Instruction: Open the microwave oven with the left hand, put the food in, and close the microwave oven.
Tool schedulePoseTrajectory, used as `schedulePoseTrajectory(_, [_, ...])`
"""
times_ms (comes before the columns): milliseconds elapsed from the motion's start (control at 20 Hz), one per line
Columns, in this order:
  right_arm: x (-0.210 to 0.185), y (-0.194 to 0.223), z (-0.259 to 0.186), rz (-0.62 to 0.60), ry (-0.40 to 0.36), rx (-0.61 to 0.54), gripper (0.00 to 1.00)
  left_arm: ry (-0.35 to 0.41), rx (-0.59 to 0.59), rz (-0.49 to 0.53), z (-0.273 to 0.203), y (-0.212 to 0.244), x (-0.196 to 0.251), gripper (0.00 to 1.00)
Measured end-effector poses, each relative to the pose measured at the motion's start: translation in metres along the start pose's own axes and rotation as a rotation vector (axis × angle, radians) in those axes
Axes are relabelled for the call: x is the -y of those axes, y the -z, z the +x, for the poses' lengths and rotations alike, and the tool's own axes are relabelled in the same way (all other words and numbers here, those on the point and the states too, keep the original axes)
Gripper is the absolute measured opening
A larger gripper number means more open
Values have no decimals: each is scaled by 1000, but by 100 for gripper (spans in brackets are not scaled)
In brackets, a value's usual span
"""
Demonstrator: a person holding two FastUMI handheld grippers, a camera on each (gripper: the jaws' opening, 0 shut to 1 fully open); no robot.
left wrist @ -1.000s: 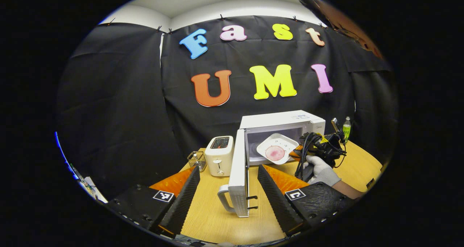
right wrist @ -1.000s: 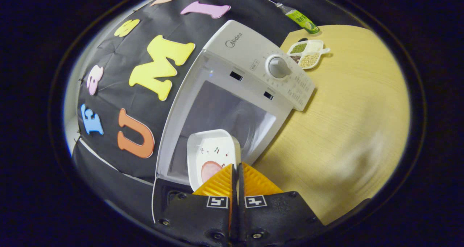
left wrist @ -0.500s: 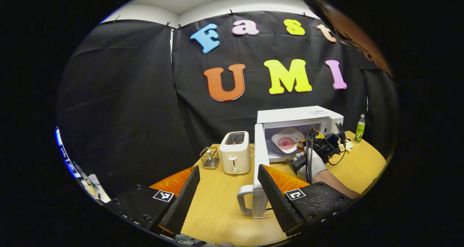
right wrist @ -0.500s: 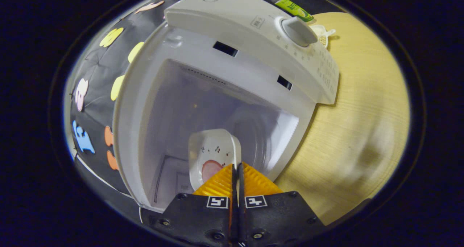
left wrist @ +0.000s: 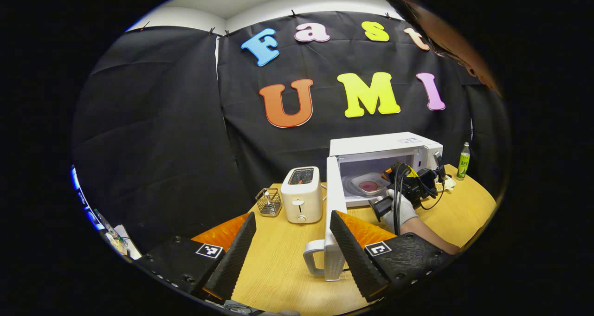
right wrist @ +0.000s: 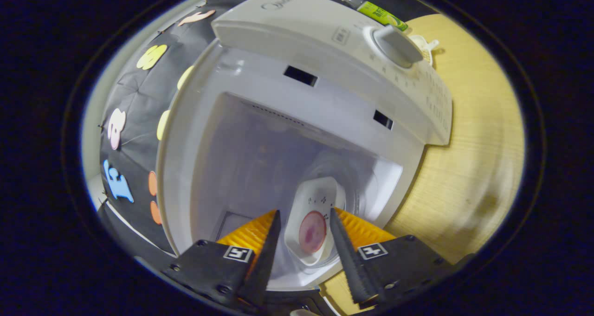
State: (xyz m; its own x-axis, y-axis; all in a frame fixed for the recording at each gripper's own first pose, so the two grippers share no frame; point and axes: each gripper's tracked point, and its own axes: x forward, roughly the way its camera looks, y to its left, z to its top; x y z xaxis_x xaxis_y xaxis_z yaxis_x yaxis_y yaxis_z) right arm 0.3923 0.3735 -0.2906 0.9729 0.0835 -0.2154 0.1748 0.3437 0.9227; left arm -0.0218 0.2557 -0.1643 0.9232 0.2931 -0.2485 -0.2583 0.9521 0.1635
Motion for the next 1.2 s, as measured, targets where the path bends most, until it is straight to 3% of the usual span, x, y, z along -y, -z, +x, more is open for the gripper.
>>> schedulePoseTrajectory(100, [-2,-2,-14,-59,6,-21,93,5,6,-3,1,-5,1,95])
schedulePoseTrajectory(400, [-25,-27,-66,-291,0,-59,94,30,55,-10,-3,-35,3,95])
schedulePoseTrajectory(450, [-32,-33,-78,-328,-4,-71,82,38,66,-11,-3,-43,7,95])
schedulePoseTrajectory(500, [-42,-39,-89,-362,-19,-79,84,44,88,-9,-4,-54,7,95])
schedulePoseTrajectory(550, [-52,-49,-102,-410,-32,-80,96,49,108,-9,-4,-63,8,95])
schedulePoseTrajectory(700, [-72,-68,-144,-580,-83,-121,96,83,150,-30,-4,-83,16,95])
schedulePoseTrajectory(750, [-75,-74,-158,-636,-93,-137,84,94,156,-30,-5,-86,19,95])
schedulePoseTrajectory(800, [-79,-84,-172,-687,-106,-144,100,107,165,-30,-5,-91,21,95])
schedulePoseTrajectory(900, [-81,-109,-200,-774,-108,-141,100,122,196,-34,-7,-106,25,95])
schedulePoseTrajectory(950, [-82,-121,-213,-804,-110,-138,91,129,209,-38,-8,-109,27,95])
schedulePoseTrajectory(1000, [-83,-134,-224,-838,-110,-124,91,131,215,-42,-8,-111,28,95])
schedulePoseTrajectory(1050, [-82,-149,-236,-871,-102,-112,100,133,216,-45,-8,-111,28,95])
schedulePoseTrajectory(1100, [-82,-163,-245,-903,-98,-100,91,135,218,-48,-8,-111,30,95])
schedulePoseTrajectory(1150, [-80,-172,-258,-933,-93,-91,90,138,218,-50,-9,-111,30,100])
schedulePoseTrajectory(1200, [-78,-184,-269,-960,-85,-80,100,140,217,-49,-11,-108,30,95])
